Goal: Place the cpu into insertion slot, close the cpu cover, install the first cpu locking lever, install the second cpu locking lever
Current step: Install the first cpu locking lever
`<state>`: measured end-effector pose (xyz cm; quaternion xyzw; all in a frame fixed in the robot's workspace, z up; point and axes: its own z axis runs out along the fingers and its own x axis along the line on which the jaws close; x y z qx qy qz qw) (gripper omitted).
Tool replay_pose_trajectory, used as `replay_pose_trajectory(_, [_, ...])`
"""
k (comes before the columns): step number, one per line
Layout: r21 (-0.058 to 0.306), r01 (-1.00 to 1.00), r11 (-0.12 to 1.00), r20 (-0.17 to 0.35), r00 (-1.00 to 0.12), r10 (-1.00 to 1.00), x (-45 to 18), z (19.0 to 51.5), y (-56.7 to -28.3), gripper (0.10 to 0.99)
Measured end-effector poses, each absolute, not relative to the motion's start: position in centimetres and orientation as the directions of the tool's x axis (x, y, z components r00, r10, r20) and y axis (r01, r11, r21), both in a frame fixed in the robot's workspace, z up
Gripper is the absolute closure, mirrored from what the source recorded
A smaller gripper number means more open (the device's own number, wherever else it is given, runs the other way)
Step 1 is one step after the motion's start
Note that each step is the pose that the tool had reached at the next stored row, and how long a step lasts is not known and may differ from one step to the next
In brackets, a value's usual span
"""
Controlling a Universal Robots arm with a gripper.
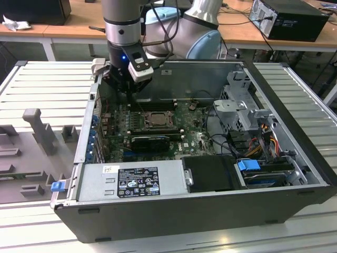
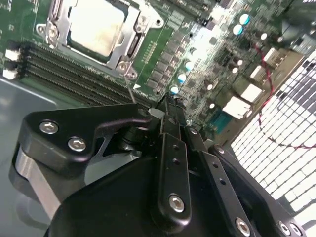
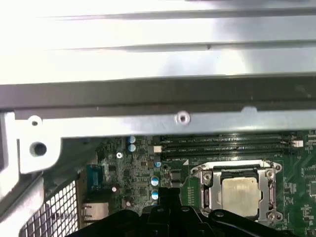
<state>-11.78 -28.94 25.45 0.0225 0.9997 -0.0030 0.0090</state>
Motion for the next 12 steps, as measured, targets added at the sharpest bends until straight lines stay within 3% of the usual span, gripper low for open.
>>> replay_pose_trajectory(12, [-0.007, 0.046, 0.999, -0.018, -0.999, 0.045, -11.37, 25.42, -28.4, 0.98])
